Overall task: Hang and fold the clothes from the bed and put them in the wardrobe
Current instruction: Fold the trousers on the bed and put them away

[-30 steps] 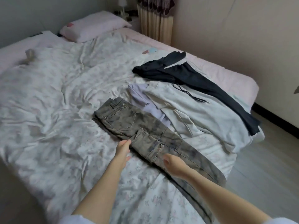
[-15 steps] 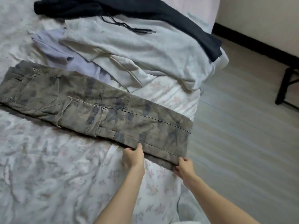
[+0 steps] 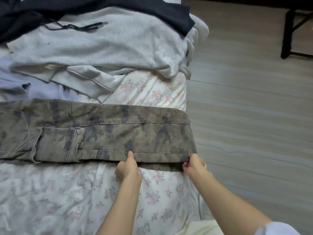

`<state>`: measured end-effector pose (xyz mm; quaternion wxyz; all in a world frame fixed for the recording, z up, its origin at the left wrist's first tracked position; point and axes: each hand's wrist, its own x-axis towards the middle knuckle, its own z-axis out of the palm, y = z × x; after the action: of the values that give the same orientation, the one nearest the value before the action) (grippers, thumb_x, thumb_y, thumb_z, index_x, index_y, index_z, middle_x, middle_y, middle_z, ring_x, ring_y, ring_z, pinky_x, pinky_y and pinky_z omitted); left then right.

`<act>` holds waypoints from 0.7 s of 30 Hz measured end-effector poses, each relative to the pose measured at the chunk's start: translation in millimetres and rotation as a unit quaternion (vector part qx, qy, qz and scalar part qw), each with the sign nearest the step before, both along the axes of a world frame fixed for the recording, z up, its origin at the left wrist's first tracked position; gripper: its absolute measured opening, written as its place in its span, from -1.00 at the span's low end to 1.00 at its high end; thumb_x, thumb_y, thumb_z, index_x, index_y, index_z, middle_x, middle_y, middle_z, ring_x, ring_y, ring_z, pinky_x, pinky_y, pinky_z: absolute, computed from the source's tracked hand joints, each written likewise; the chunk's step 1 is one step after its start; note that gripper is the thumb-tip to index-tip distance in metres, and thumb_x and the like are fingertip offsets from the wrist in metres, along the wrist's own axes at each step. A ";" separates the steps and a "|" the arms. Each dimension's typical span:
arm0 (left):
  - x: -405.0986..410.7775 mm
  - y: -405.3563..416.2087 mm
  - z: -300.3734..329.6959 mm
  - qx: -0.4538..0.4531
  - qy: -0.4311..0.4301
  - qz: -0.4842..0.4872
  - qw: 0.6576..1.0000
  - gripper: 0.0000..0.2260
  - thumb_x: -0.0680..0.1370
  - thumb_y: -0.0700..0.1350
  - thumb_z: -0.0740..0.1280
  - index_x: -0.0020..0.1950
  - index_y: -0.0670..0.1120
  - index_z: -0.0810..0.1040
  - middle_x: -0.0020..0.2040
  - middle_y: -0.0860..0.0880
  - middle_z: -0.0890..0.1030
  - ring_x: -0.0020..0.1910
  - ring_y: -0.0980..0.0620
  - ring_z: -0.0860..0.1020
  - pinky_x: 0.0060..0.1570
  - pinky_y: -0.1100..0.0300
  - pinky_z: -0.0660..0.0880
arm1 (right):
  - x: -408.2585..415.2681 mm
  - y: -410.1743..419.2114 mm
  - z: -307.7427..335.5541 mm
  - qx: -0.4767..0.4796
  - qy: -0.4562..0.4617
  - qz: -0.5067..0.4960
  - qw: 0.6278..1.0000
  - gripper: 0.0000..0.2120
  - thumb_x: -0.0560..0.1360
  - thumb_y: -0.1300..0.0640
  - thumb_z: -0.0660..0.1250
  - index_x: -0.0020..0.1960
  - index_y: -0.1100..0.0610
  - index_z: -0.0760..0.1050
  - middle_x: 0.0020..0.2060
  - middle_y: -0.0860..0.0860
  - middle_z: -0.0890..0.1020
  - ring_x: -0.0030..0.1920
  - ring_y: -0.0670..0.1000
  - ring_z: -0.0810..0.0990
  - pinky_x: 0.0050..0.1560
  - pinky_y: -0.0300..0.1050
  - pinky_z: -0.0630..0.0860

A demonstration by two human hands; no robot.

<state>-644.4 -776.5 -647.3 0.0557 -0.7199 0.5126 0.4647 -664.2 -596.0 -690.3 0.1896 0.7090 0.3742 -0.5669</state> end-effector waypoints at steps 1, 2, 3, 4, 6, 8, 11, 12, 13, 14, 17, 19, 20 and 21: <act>-0.9 0.3 1.2 -0.008 -0.002 -0.011 1.000 -0.70 0.52 -0.02 0.38 -0.16 -0.24 0.42 0.06 -0.14 0.51 -0.08 -0.14 0.48 0.02 0.03 0.50 | 0.9 -0.4 6.8 0.013 0.010 0.007 1.000 -0.74 0.50 0.36 0.05 0.09 0.14 0.39 -0.05 0.08 0.44 -0.37 -0.02 0.32 -0.62 -0.40 0.27; 0.3 3.2 4.0 -0.015 -0.019 -0.026 0.999 -0.70 0.51 0.00 0.37 -0.09 -0.25 0.45 0.13 -0.16 0.51 -0.06 -0.15 0.49 0.06 -0.01 0.52 | 5.3 1.2 9.2 0.037 0.016 0.009 0.999 -0.77 0.51 0.37 0.04 0.03 0.17 0.39 -0.11 0.08 0.45 -0.39 -0.02 0.32 -0.60 -0.36 0.26; 2.1 4.3 5.3 -0.023 -0.038 -0.038 0.998 -0.67 0.51 0.02 0.37 -0.01 -0.26 0.47 0.17 -0.17 0.51 -0.06 -0.16 0.49 0.08 -0.03 0.52 | 9.0 0.5 15.0 0.052 0.011 0.018 0.998 -0.81 0.50 0.38 0.03 -0.06 0.19 0.39 -0.19 0.06 0.45 -0.40 -0.01 0.32 -0.55 -0.29 0.27; 3.4 4.3 5.7 -0.026 -0.046 -0.043 0.998 -0.65 0.51 0.02 0.36 0.05 -0.27 0.48 0.18 -0.18 0.51 -0.06 -0.16 0.49 0.08 -0.04 0.52 | 12.7 -1.3 16.6 0.062 0.006 0.028 0.998 -0.82 0.50 0.38 0.05 -0.13 0.20 0.38 -0.23 0.07 0.44 -0.39 0.00 0.35 -0.49 -0.22 0.30; 4.4 5.9 9.3 -0.020 -0.040 -0.036 0.998 -0.66 0.51 -0.01 0.37 0.10 -0.27 0.46 0.19 -0.20 0.52 -0.04 -0.16 0.49 0.09 -0.06 0.53 | 19.0 -0.6 19.8 0.037 -0.008 0.031 0.999 -0.85 0.51 0.36 0.10 -0.05 0.22 0.42 -0.19 0.09 0.47 -0.31 0.04 0.43 -0.36 -0.12 0.38; 4.4 3.5 9.5 -0.011 -0.032 -0.026 0.999 -0.67 0.51 -0.07 0.38 0.14 -0.27 0.45 0.19 -0.21 0.52 0.01 -0.18 0.51 0.11 -0.09 0.53 | 22.2 -0.2 17.5 -0.024 -0.035 0.028 0.999 -0.79 0.52 0.33 0.14 0.12 0.19 0.43 -0.22 0.09 0.44 -0.29 0.01 0.43 -0.28 -0.09 0.45; 2.9 -1.2 6.8 0.000 -0.011 -0.007 1.000 -0.64 0.49 -0.20 0.40 0.23 -0.28 0.41 0.21 -0.22 0.51 0.09 -0.20 0.51 0.14 -0.10 0.51 | 24.3 0.9 14.9 -0.117 -0.059 0.018 0.991 -0.90 0.55 0.29 0.18 0.05 0.22 0.40 -0.16 0.11 0.45 -0.01 -0.02 0.51 0.09 -0.08 0.50; 2.8 -1.9 6.3 0.003 -0.002 0.006 1.000 -0.60 0.48 -0.23 0.41 0.25 -0.27 0.37 0.23 -0.23 0.49 0.10 -0.20 0.51 0.14 -0.10 0.51 | 24.4 1.1 15.0 -0.138 -0.057 -0.001 0.989 -0.92 0.56 0.26 0.18 0.04 0.24 0.39 -0.11 0.11 0.47 0.07 0.01 0.51 0.17 -0.10 0.47; 2.8 -2.5 6.6 0.008 0.007 0.023 1.000 -0.56 0.47 -0.25 0.41 0.28 -0.26 0.32 0.24 -0.24 0.47 0.12 -0.20 0.50 0.13 -0.08 0.51 | 23.8 1.5 14.0 -0.158 -0.054 -0.031 0.985 -0.89 0.57 0.22 0.18 0.07 0.23 0.37 -0.04 0.11 0.50 0.12 0.03 0.51 0.23 -0.11 0.44; 3.3 -3.3 7.1 0.015 0.015 0.041 0.999 -0.52 0.47 -0.27 0.42 0.30 -0.23 0.26 0.25 -0.25 0.44 0.14 -0.21 0.50 0.07 -0.05 0.53 | 22.8 2.1 11.8 -0.177 -0.049 -0.073 0.980 -0.82 0.57 0.18 0.18 0.14 0.22 0.36 0.06 0.10 0.52 0.17 0.05 0.51 0.26 -0.12 0.42; 6.9 -5.8 7.0 0.031 0.024 0.064 0.997 -0.49 0.46 -0.31 0.42 0.32 -0.21 0.25 0.26 -0.28 0.42 0.12 -0.20 0.52 -0.17 0.12 0.53 | 18.7 6.5 -0.5 -0.182 -0.037 -0.152 0.971 -0.67 0.55 0.08 0.18 0.28 0.15 0.44 0.24 0.03 0.53 0.26 0.05 0.49 0.21 -0.13 0.43; 8.4 -5.2 6.8 0.027 0.029 0.063 0.997 -0.49 0.46 -0.35 0.40 0.32 -0.20 0.25 0.27 -0.28 0.41 0.11 -0.18 0.52 -0.19 0.15 0.51 | 11.8 14.4 -2.8 -0.145 -0.044 -0.174 0.973 -0.71 0.54 0.05 0.19 0.22 0.06 0.51 0.20 -0.02 0.55 0.19 0.06 0.52 0.07 -0.07 0.44; 8.3 -4.5 8.0 0.022 0.031 0.063 0.997 -0.50 0.46 -0.38 0.39 0.31 -0.19 0.24 0.27 -0.28 0.40 0.09 -0.17 0.53 -0.18 0.15 0.51 | 5.9 18.2 2.1 -0.130 -0.039 -0.177 0.975 -0.73 0.54 0.05 0.18 0.18 0.04 0.53 0.16 -0.03 0.57 0.11 0.06 0.54 0.01 -0.05 0.45; 8.1 -3.4 10.4 0.016 0.032 0.062 0.997 -0.51 0.46 -0.40 0.37 0.30 -0.19 0.24 0.26 -0.28 0.40 0.05 -0.16 0.53 -0.15 0.14 0.52 | 0.0 22.2 6.4 -0.115 -0.032 -0.177 0.977 -0.77 0.54 0.06 0.19 0.12 0.05 0.54 0.10 -0.02 0.58 -0.01 0.07 0.57 -0.07 -0.04 0.50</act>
<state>-636.3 -779.9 -636.9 0.0217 -0.7339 0.4609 0.4985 -664.2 -573.8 -683.9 0.1789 0.7551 0.1690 -0.6077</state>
